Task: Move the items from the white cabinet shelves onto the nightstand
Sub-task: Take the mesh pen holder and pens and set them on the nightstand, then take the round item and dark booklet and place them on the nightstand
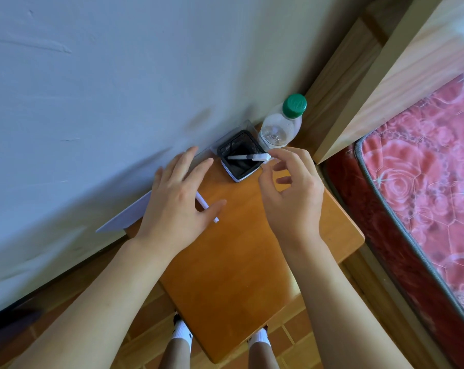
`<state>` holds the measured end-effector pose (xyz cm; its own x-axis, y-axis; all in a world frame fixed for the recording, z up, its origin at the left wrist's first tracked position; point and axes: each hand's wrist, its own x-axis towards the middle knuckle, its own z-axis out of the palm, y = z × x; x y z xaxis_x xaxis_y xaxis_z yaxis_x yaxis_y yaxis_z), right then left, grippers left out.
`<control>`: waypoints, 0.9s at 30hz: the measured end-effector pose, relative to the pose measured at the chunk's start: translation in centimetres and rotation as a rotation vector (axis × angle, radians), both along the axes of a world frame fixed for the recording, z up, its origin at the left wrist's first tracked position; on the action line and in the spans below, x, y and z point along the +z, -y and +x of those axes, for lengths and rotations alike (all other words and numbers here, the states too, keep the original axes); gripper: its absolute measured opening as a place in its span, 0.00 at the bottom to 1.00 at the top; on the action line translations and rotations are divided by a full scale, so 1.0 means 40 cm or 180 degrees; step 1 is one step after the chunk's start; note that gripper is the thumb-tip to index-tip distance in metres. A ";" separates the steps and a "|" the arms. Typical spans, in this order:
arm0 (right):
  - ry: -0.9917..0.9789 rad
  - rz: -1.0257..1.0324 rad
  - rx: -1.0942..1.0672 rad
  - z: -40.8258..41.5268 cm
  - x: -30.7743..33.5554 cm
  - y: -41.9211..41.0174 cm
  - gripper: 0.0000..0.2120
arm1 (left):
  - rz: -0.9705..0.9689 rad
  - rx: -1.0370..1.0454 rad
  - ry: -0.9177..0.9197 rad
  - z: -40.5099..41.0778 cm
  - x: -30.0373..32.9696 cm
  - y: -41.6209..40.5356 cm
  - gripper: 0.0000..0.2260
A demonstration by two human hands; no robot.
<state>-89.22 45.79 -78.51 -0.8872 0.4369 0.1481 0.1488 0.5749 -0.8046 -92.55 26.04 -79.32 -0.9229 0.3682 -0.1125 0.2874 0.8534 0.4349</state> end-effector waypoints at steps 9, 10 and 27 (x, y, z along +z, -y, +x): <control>-0.0139 0.0108 0.0182 0.023 0.095 -0.041 0.12 | 0.0122 0.0069 -0.0244 0.018 0.113 -0.051 0.31; -0.0148 0.0113 0.0187 0.029 0.111 -0.046 0.12 | 0.0156 0.0051 -0.0277 0.022 0.131 -0.059 0.31; -0.0439 0.0252 -0.0089 0.148 0.476 -0.205 0.13 | 0.0915 -0.0227 -0.0925 0.076 0.515 -0.262 0.20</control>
<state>-83.29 53.98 -59.47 -0.8437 0.4433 0.3028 0.0568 0.6345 -0.7708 -89.52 36.53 -58.72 -0.8721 0.4108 0.2658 0.4875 0.6825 0.5446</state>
